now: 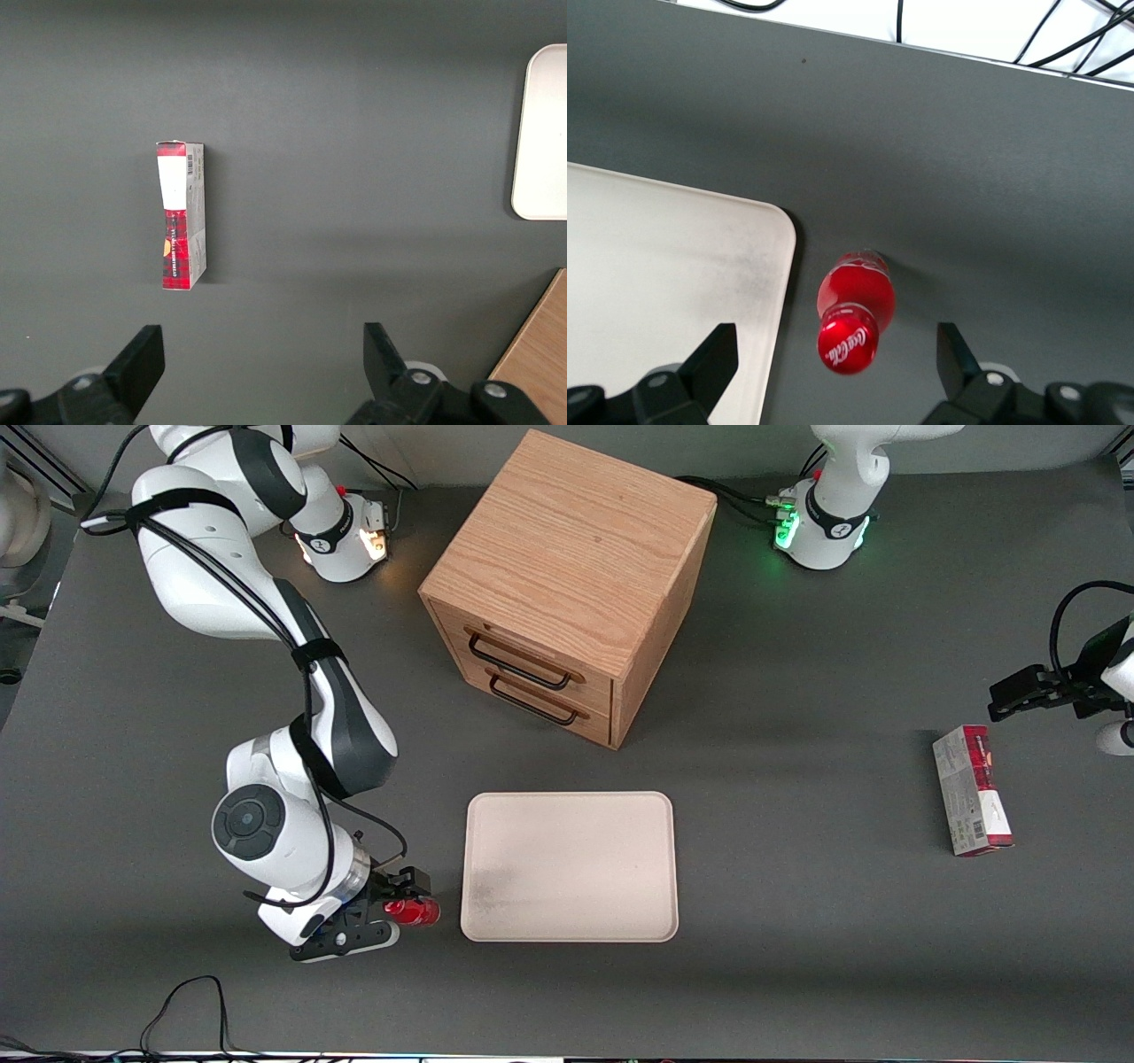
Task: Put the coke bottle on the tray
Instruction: 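Lower the right gripper and close it around the bottle's cap end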
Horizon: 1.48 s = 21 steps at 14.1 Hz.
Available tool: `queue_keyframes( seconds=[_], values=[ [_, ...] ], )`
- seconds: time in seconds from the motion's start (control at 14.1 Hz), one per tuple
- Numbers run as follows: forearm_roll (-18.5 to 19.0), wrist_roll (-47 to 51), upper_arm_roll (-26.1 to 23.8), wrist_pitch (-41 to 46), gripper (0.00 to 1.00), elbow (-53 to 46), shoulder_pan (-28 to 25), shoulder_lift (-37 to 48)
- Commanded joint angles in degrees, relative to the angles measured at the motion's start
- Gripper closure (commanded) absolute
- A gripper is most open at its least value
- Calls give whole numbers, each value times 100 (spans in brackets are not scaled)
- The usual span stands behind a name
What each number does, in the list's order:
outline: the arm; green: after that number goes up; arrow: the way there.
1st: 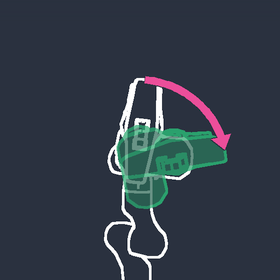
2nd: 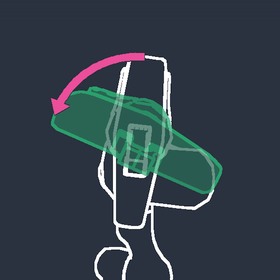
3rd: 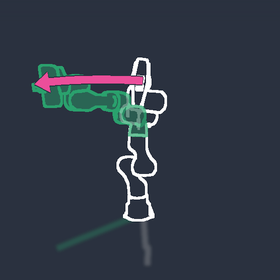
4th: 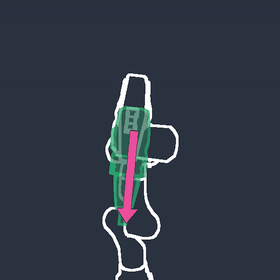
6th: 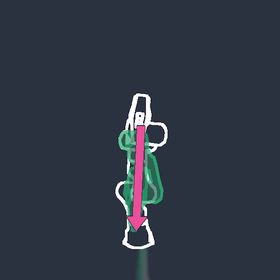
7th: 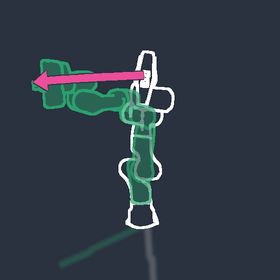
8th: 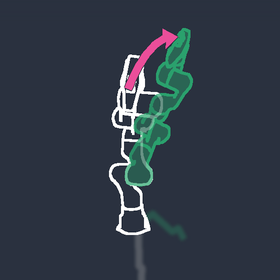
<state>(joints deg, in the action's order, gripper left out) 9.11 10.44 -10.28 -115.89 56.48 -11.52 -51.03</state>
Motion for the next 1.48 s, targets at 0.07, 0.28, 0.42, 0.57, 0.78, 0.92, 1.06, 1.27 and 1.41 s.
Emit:
queue_keyframes(
  seconds=[0.07, 0.28, 0.42, 0.57, 0.78, 0.92, 1.06, 1.27, 1.41],
  values=[
    [117, -103, -44, -390, 1, 249, 18, -12],
    [117, -314, -36, -408, 1, 319, 45, -47],
    [134, -315, -27, -347, 5, 408, 53, -47],
    [178, -306, -27, -338, 14, 434, 62, -47],
    [170, -245, -35, -329, 54, 460, 97, -39],
    [152, -26, -36, -338, 90, 443, 106, -39],
    [152, 229, -44, -373, 100, 417, 124, -30],
    [178, 659, -44, -373, 100, 373, 124, 110],
    [179, 749, 17, -94, 100, 399, 106, 600]
  ],
)
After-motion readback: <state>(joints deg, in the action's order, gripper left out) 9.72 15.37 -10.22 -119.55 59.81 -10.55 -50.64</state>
